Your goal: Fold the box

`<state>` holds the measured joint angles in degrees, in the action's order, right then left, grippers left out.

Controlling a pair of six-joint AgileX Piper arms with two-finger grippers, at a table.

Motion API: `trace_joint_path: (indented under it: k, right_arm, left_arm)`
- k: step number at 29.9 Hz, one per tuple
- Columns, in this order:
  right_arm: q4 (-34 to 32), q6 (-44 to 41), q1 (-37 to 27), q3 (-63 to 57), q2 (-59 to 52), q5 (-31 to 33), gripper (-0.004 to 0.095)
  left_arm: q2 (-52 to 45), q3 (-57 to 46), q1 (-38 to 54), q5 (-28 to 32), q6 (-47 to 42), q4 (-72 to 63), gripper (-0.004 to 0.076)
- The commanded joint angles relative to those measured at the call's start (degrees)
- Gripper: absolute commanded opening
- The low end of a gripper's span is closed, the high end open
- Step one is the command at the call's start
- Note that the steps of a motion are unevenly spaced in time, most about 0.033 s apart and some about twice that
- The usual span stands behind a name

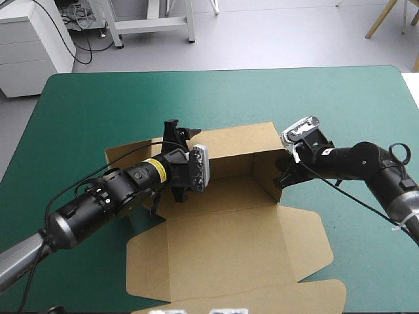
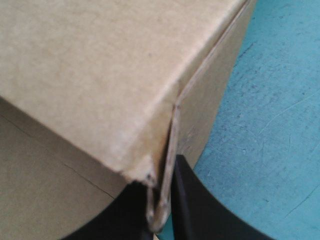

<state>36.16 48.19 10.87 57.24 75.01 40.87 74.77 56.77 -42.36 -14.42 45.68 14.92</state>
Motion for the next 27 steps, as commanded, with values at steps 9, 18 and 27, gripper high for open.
trace_joint_path:
  k: [9, 18, 27]
  right_arm:
    - [2.8, -3.4, 0.1, 1.6, -1.6, -4.5, -0.0019]
    - [2.8, -5.2, 0.1, 1.6, -1.6, -4.4, -0.0018]
    - [2.8, -6.3, 0.1, 1.6, -1.6, -3.8, -0.0018]
  left_arm:
    - [-11.1, 1.6, -12.5, -8.1, -0.6, -0.8, 0.0619]
    - [-15.7, 1.6, -23.1, -14.4, -0.9, -0.3, 0.0617]
    - [-13.5, 10.9, -24.8, -28.4, -14.6, -7.1, 0.047]
